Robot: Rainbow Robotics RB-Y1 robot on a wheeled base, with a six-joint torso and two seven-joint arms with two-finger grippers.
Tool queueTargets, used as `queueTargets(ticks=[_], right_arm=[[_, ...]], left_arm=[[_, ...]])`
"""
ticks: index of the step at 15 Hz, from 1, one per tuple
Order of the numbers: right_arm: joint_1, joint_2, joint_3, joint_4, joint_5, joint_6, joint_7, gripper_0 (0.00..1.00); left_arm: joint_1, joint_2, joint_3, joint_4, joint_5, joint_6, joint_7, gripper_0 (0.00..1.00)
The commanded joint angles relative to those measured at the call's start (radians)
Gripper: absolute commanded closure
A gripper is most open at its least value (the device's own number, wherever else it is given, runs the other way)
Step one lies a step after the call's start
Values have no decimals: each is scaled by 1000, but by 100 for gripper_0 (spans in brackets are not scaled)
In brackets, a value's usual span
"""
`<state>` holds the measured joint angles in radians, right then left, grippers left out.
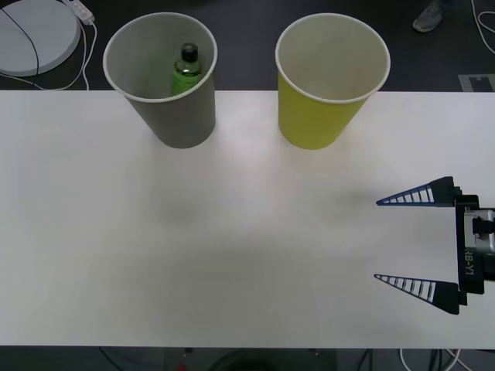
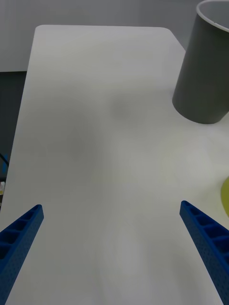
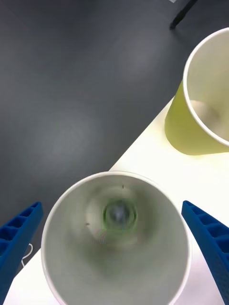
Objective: Put the can into the green bin and the plastic bottle into the gray bin
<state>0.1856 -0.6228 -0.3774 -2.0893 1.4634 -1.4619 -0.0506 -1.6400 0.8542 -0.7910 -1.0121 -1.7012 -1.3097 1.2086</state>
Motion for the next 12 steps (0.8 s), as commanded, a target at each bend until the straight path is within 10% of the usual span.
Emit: queueTargets(ticks=[1,12], right_arm=[[0,0,0,0,0,0,0,0],[0,0,0,0,0,0,0,0]], left_arm=[[0,0,-1,0,-3,0,0,0],[54,115,1,-164,21,-45,23,0]])
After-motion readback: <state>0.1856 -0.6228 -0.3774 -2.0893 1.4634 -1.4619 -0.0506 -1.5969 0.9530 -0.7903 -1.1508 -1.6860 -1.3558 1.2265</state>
